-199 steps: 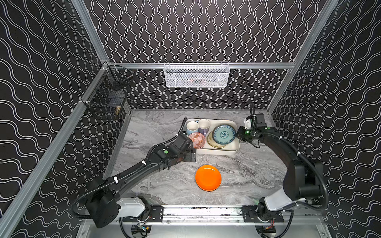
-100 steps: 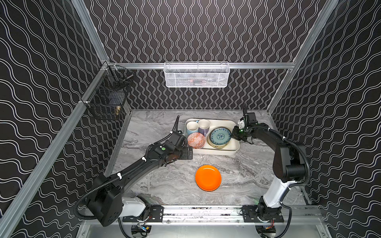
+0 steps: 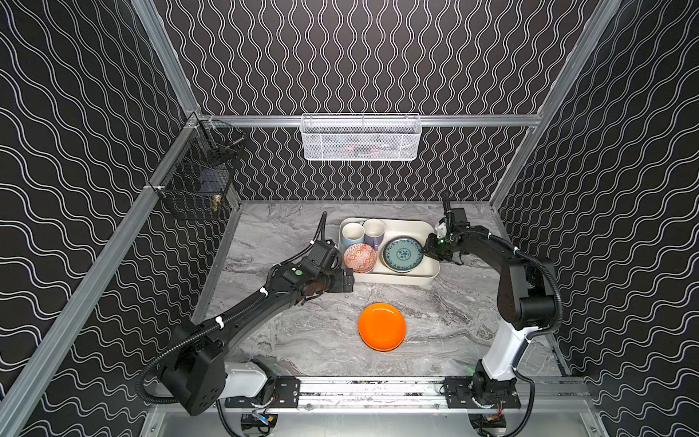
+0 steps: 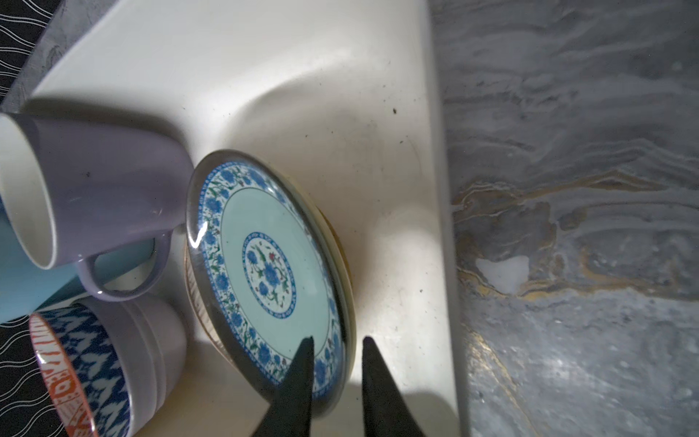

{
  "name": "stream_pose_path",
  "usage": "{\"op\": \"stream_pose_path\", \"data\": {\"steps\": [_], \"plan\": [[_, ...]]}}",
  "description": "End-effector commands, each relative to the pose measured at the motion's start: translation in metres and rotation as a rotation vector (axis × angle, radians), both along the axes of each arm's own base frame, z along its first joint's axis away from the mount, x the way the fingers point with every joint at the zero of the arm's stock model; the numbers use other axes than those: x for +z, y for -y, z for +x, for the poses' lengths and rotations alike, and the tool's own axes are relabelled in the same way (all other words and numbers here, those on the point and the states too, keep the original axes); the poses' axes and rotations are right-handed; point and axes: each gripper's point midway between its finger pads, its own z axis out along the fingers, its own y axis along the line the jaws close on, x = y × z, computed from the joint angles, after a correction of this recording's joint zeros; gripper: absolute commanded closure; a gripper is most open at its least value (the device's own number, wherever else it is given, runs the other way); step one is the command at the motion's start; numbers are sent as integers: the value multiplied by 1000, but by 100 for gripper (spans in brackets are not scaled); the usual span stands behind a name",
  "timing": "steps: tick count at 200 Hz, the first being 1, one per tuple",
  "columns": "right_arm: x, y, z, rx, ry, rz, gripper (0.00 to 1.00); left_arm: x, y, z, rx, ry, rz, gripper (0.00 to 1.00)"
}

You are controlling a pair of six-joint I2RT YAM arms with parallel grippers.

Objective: Place the mixed dishes into the plastic bin
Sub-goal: 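Carry the blue-floral plate with the right gripper and lower it into the bin, then open the right gripper to release the blue-floral plate in the bin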

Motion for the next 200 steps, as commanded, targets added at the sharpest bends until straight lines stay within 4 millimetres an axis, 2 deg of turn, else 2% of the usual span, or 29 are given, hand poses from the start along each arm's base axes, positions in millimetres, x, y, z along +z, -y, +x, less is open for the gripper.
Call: {"op": "stream_pose_path", "data": {"steps": [1,29,68,76,79,85,163,200], "plan": [[6,9,-6,-8,-1,-61,71,3,2,2,-20,16,-9,1],[5,17,-9,-15,-5,-105,78,3,3,1,-19,15,-22,1],[-6,10,-4,-3,-28,-96,84,3,2,0,-16,17,-18,1],[-3,9,-2,-2,-21,-99,84,4,1,0,-17,19,-18,1],[-14,9,-2,-2,-44,-103,84,3,1,0,-16,18,-17,1],[-16,8,-1,0,-49,-101,84,3,1,0,-17,17,-19,1],[-19,1,7,5,-49,-86,83,2,0,1,-14,11,-30,1],[-4,1,10,0,-13,-95,79,1,0,1,-15,8,-29,1]]}}
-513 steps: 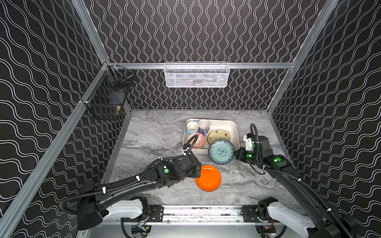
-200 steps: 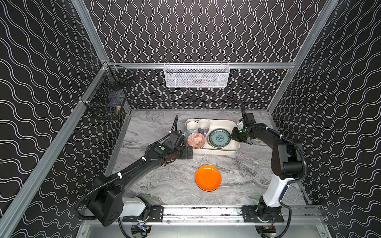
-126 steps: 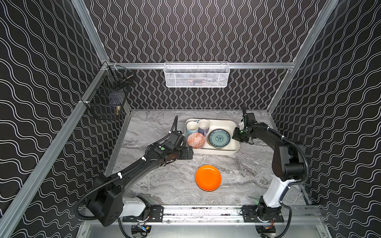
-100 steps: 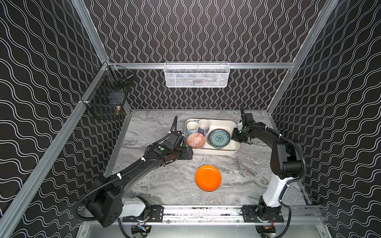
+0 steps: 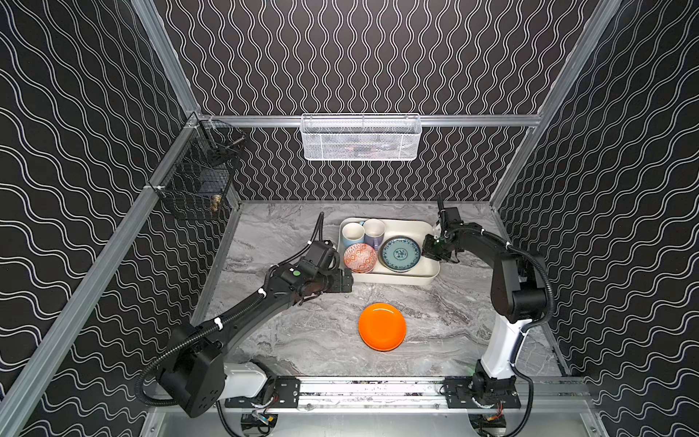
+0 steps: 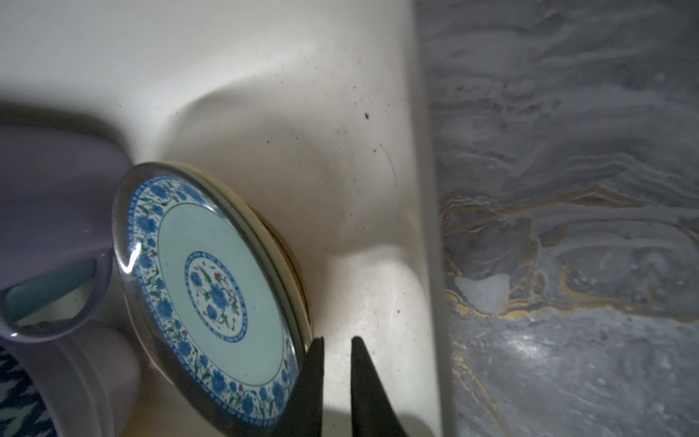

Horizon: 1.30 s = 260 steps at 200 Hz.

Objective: Place the mixed dishes into the plastic bin
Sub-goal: 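Open the right gripper to release the blue-floral plate in the bin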

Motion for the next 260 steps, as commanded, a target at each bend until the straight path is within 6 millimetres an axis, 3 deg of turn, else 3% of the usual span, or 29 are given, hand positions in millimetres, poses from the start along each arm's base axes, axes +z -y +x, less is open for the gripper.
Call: {"op": "stream_pose_path", "data": {"steps": [1,31,68,113,136,212,239,260], "plan": [[13,0,2,-6,27,-11,79,2,2,3,-16,19,-6,1],[19,-3,6,0,42,-10,76,2,2,3,-14,19,-8,1],[2,-9,10,9,15,14,77,1,-1,3,-8,18,-3,1],[-10,-13,17,10,-3,31,88,0,-1,4,-5,16,1,1],[-11,-16,18,14,-11,49,89,0,-1,4,-5,14,1,2],[22,-13,15,20,52,15,79,1,1,4,-9,14,-15,1],[28,-27,19,59,82,-30,79,0,1,3,-11,12,-16,1],[32,-45,34,99,107,-64,79,2,0,3,-11,18,-14,1]]}}
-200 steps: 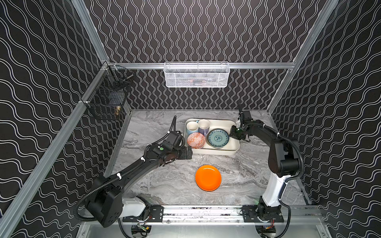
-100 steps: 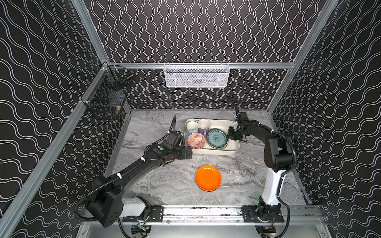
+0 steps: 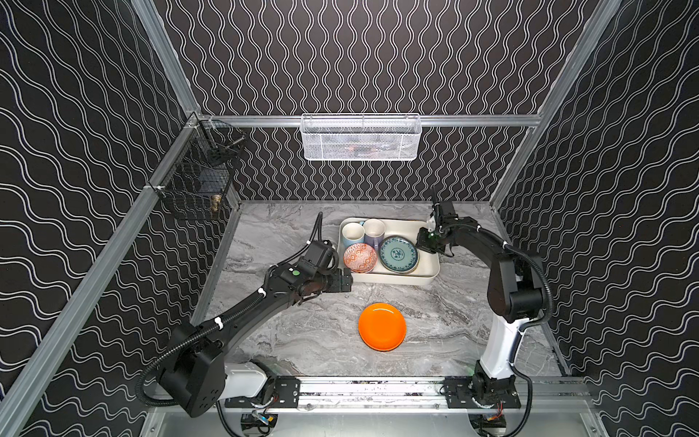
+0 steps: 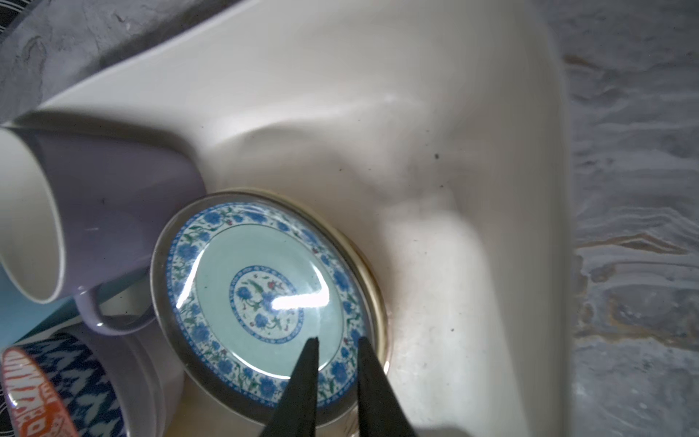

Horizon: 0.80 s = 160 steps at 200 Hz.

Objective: Place the mixed dishes into the plastic bin
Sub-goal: 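Open the right gripper to release the blue-floral plate in the bin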

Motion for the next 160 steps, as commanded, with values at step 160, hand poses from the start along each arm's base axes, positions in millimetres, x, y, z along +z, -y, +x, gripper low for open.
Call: {"op": "stream_pose_path", "data": {"steps": [160], "plan": [[-26,-81,79,93,99,-110,79,5,-2,2,-6,29,1,1]]}}
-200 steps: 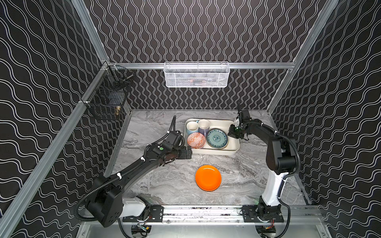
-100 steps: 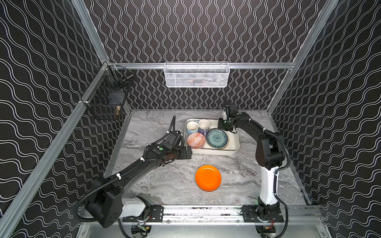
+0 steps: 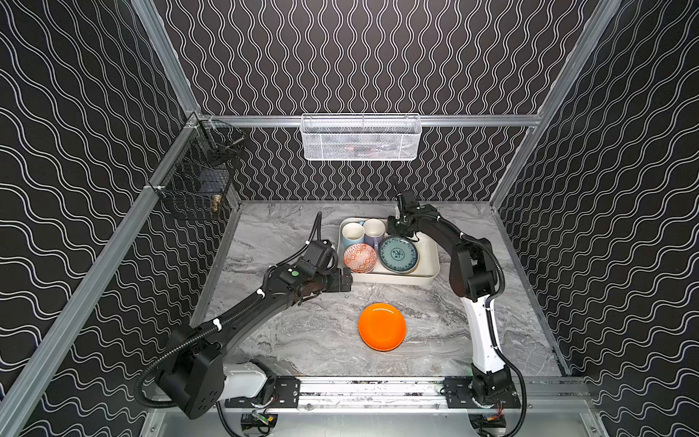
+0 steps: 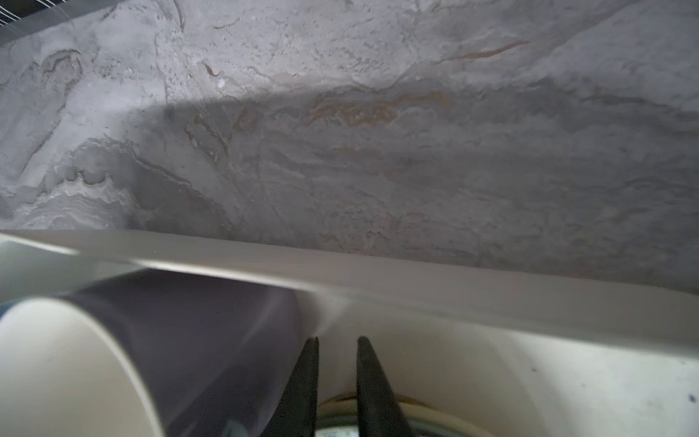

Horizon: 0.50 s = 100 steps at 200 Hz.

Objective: Place the mixed dishes into the plastic bin
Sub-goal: 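Open the right gripper to release the blue-floral plate in the bin, then move both grippers down to the orange plate on the table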

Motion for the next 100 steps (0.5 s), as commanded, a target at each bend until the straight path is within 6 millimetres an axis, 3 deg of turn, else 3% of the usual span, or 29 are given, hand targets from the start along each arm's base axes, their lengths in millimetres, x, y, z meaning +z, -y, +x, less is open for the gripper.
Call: {"op": "stream_pose_path", "data": {"steps": [1,70,100], "plan": [[-1,1,-1,-5,-4,-14,79,1,-2,2,-8,16,8,1],[-2,5,-6,-1,-10,-33,79,1,-3,1,-5,15,7,1],[17,8,-7,0,23,-35,79,3,-5,1,1,23,12,1]]}}
